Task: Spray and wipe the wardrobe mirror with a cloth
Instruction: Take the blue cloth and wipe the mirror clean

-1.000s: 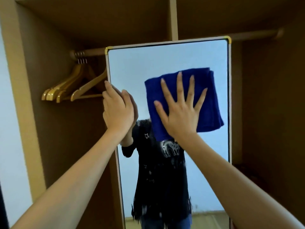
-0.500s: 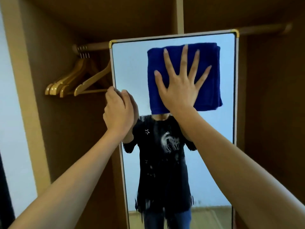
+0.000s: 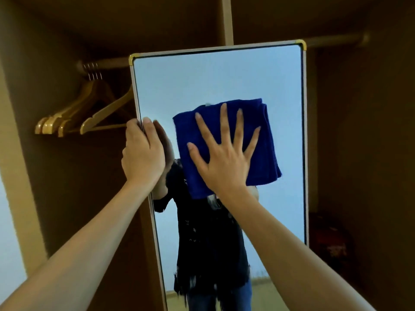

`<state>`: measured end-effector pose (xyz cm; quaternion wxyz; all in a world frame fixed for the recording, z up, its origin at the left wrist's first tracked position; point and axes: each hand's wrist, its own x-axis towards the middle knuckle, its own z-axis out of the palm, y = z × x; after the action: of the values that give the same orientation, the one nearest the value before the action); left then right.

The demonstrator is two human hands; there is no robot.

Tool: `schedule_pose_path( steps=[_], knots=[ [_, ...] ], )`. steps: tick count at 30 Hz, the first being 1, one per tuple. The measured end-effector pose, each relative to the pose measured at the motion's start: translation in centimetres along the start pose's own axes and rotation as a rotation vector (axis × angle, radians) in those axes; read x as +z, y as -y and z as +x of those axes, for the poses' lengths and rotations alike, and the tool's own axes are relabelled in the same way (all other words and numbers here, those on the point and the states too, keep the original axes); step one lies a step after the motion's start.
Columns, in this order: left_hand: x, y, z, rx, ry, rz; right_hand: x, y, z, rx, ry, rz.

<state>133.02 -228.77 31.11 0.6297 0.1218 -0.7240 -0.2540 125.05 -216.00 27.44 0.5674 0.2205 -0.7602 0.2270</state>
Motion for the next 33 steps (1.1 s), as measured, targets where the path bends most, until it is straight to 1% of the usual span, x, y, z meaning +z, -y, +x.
schedule_pose_path(
  steps=[5, 7, 9, 13, 16, 20, 22, 27, 30, 33],
  knots=[
    [0.1, 0.2, 0.1, 0.001, -0.001, 0.009, -1.4, -2.5, 3.6, 0.152, -0.057, 0.025],
    [0.0, 0.1, 0.1, 0.003, 0.008, 0.027, -2.0, -2.5, 6.2, 0.236, -0.088, 0.065],
    [-0.2, 0.1, 0.2, 0.003, 0.021, 0.023, -2.3, -1.4, 8.1, 0.269, -0.104, 0.066],
    [-0.4, 0.2, 0.3, -0.011, 0.031, -0.017, -1.8, 1.7, 9.7, 0.192, -0.093, 0.021],
    [-0.6, 0.3, 0.3, -0.014, 0.055, -0.063, -1.2, 4.0, 8.8, 0.092, -0.072, -0.002],
    [-1.0, 0.3, 0.4, -0.032, 0.094, -0.136, 0.1, 6.1, 4.2, -0.086, 0.005, -0.006],
    [-1.1, 0.4, 0.5, -0.036, 0.087, -0.133, 0.8, 6.0, 1.4, -0.136, 0.038, -0.019],
    [-1.2, 0.5, 0.5, -0.023, 0.104, -0.138, 1.1, 3.8, -1.8, -0.128, 0.061, -0.012],
    [-1.2, 0.9, 0.6, 0.002, 0.113, -0.153, 0.7, 3.3, -1.2, -0.091, 0.053, -0.007],
    [-1.3, 1.4, 0.7, 0.003, 0.124, -0.193, 0.1, 3.5, 1.7, -0.04, 0.026, -0.022]
  ],
)
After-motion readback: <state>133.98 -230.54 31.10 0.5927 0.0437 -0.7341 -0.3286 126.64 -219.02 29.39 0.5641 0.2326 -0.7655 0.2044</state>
